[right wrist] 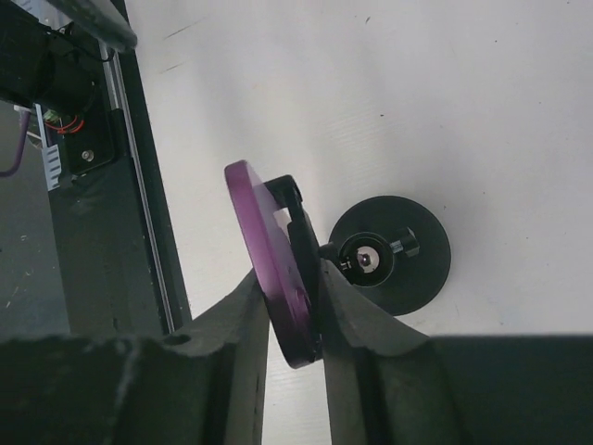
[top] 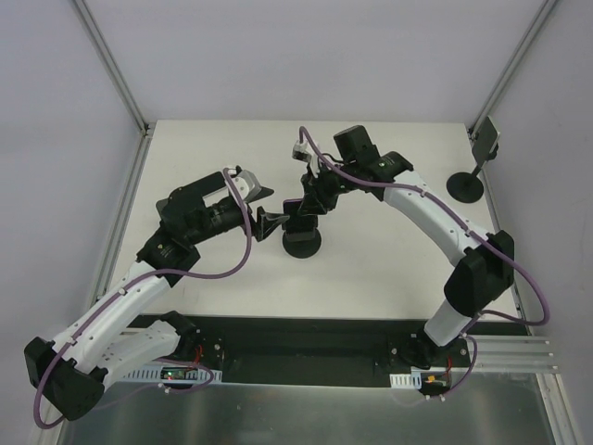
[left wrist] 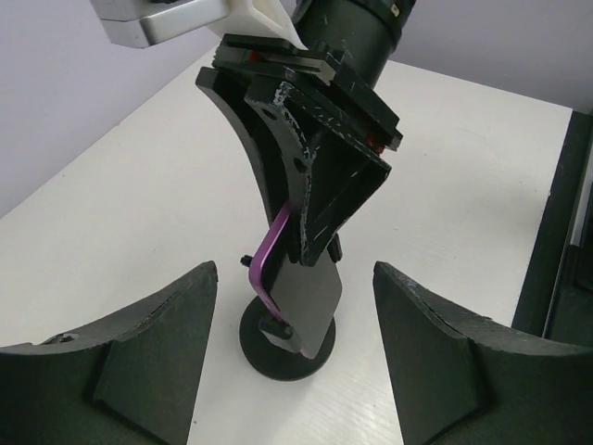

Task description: Place the phone on the phone stand

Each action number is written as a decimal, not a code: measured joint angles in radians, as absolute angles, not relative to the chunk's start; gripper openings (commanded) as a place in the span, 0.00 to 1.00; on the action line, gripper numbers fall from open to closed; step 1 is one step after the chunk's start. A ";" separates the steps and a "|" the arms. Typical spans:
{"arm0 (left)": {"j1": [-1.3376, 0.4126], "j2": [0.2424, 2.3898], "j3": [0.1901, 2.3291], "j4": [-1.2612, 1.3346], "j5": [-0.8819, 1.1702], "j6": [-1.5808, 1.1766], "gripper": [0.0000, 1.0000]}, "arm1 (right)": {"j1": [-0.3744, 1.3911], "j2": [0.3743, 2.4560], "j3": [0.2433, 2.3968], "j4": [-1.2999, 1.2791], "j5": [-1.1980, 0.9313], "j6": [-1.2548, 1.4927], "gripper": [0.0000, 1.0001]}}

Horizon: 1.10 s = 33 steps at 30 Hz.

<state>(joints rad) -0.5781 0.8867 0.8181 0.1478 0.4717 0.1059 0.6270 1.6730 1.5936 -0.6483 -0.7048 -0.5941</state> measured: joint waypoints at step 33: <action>-0.574 0.826 0.818 0.173 0.472 0.046 0.64 | -0.059 1.195 1.238 -0.481 -0.138 -0.319 0.00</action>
